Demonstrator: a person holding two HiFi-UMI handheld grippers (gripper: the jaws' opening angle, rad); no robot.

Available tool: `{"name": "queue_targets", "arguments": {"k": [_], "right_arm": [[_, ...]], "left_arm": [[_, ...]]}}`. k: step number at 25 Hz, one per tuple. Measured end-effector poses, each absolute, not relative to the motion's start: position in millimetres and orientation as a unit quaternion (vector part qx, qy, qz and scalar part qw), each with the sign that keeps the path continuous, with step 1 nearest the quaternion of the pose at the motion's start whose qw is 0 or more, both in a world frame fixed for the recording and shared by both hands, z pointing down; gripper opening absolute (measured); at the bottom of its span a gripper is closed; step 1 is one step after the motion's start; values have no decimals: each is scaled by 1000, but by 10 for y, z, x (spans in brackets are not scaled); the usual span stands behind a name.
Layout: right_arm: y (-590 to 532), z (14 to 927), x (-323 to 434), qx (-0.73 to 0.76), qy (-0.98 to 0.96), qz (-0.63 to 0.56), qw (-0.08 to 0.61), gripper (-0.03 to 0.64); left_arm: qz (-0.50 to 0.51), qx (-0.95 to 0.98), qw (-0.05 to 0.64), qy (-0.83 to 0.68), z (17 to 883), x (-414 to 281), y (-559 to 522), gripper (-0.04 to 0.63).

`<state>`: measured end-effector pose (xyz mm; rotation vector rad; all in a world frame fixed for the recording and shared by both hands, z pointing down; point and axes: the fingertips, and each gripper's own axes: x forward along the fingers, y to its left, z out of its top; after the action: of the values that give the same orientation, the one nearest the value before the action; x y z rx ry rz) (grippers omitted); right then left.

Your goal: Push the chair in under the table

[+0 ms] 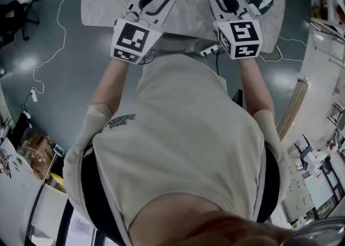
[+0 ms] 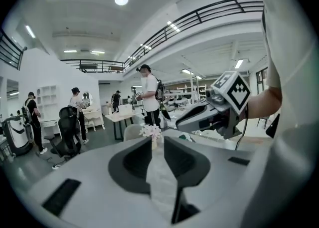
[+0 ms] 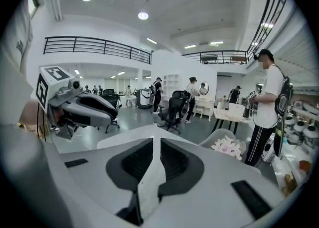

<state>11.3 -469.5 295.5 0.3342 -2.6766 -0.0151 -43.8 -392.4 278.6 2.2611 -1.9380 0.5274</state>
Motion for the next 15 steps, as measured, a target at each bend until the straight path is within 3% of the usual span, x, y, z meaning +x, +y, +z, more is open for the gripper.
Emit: {"name": "queue_targets", "arguments": {"k": [15], "right_arm": [[-4495, 1869, 148, 133, -987, -21, 88, 31]], "left_arm": [[91, 743, 6, -663, 1908, -339, -3896, 29]]}}
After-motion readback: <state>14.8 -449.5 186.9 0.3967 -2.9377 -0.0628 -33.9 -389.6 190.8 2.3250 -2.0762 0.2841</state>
